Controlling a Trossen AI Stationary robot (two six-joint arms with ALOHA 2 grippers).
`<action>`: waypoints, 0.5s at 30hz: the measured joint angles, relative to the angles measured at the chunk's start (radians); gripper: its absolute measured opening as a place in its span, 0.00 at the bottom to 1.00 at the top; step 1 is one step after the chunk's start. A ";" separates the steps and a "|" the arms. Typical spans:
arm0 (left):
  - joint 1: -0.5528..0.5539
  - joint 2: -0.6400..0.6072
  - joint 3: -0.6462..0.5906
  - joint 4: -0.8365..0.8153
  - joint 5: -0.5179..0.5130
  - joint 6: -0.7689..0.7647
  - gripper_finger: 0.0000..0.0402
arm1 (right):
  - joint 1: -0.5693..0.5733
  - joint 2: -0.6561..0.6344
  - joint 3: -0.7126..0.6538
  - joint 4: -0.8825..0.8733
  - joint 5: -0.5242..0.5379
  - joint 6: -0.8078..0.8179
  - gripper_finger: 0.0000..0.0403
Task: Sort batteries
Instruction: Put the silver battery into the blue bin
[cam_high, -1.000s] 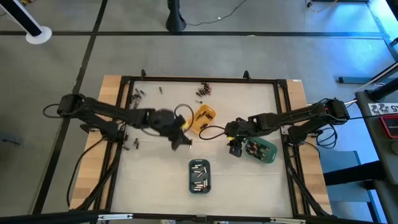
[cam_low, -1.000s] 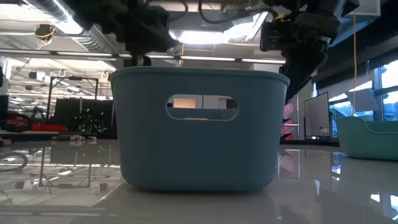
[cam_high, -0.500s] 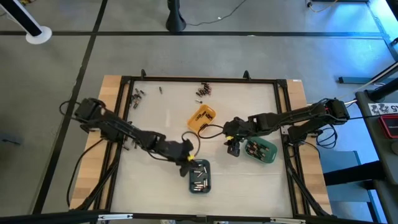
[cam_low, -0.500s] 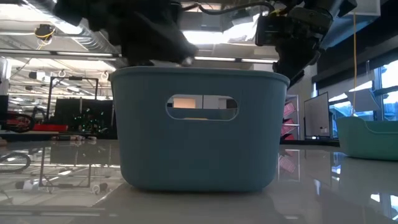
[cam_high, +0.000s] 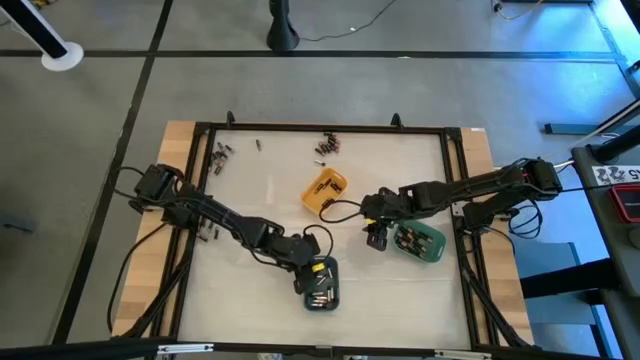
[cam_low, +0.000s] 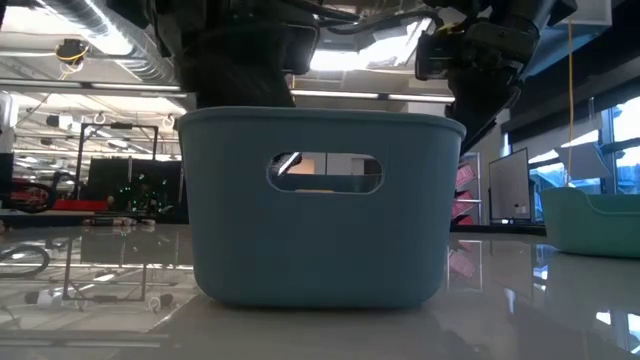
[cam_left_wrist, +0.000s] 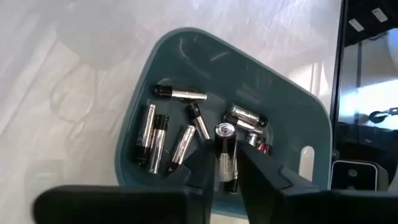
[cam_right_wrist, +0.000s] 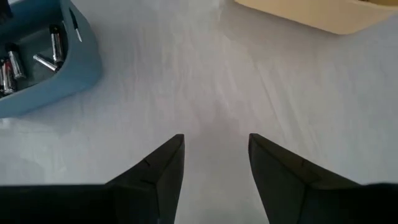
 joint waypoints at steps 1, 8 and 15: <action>0.000 0.000 0.000 -0.002 0.000 0.001 0.17 | 0.000 0.000 0.000 0.000 0.000 -0.004 0.45; 0.002 0.000 0.000 -0.013 0.000 -0.006 0.32 | 0.000 0.000 0.000 0.004 0.001 -0.021 0.45; 0.043 -0.052 0.000 -0.150 -0.022 -0.090 0.38 | 0.000 0.000 0.000 0.004 0.001 -0.040 0.45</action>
